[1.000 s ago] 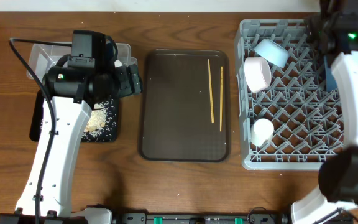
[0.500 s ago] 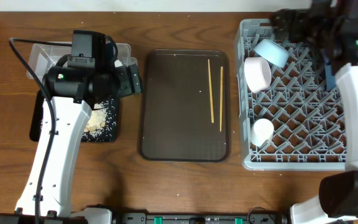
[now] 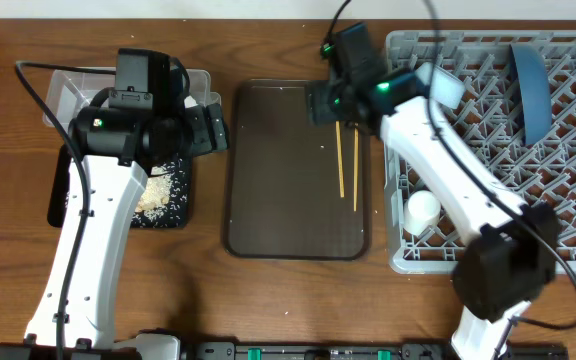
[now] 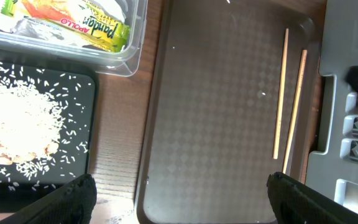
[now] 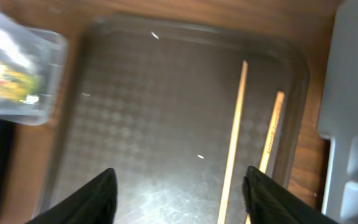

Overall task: Sort waste into correct bins and load items into the dishwasher rack
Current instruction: 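Move the right gripper back over the chopsticks on the brown tray, then grasp the left wooden chopstick with the right gripper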

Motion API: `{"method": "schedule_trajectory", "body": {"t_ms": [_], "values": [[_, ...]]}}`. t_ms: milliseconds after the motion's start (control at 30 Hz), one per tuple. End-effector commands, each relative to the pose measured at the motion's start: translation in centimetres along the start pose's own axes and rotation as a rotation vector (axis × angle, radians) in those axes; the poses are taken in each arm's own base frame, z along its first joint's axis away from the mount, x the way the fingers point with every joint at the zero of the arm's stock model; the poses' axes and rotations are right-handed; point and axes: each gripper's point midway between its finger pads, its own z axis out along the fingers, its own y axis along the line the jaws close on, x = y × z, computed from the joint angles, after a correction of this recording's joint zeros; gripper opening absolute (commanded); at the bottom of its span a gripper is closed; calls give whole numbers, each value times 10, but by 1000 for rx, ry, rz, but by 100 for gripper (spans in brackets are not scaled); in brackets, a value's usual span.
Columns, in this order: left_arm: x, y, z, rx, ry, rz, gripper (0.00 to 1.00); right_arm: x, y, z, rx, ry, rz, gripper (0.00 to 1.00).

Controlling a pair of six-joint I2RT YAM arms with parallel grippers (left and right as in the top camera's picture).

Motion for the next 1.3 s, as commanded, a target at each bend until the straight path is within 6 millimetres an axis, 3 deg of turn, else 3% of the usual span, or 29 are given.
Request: {"method": "schedule_trajectory", "body": {"t_ms": [0, 200, 467, 633, 767, 867, 1000, 1133, 1167, 1267], "values": [[-3, 3, 0, -14, -4, 5, 90, 19, -18, 34, 130, 54, 82, 57], [-3, 3, 0, -14, -4, 5, 90, 64, -30, 79, 179, 219, 92, 45], [-3, 3, 0, -14, -4, 5, 90, 104, -43, 104, 243, 353, 134, 26], [-3, 3, 0, -14, -4, 5, 90, 117, -44, 107, 244, 407, 178, 23], [-3, 3, 0, -14, -4, 5, 90, 123, -49, 105, 258, 435, 213, 26], [-3, 3, 0, -14, -4, 5, 90, 126, -48, 105, 255, 450, 214, 31], [-3, 3, 0, -14, -4, 6, 90, 129, -45, 104, 245, 462, 199, 47], [-3, 3, 0, -14, -4, 5, 90, 132, -44, 103, 243, 475, 201, 48], [-3, 3, 0, -14, -4, 5, 90, 132, -44, 102, 242, 478, 202, 46], [-3, 3, 0, -14, -4, 5, 90, 133, -45, 103, 244, 479, 202, 22]]}}
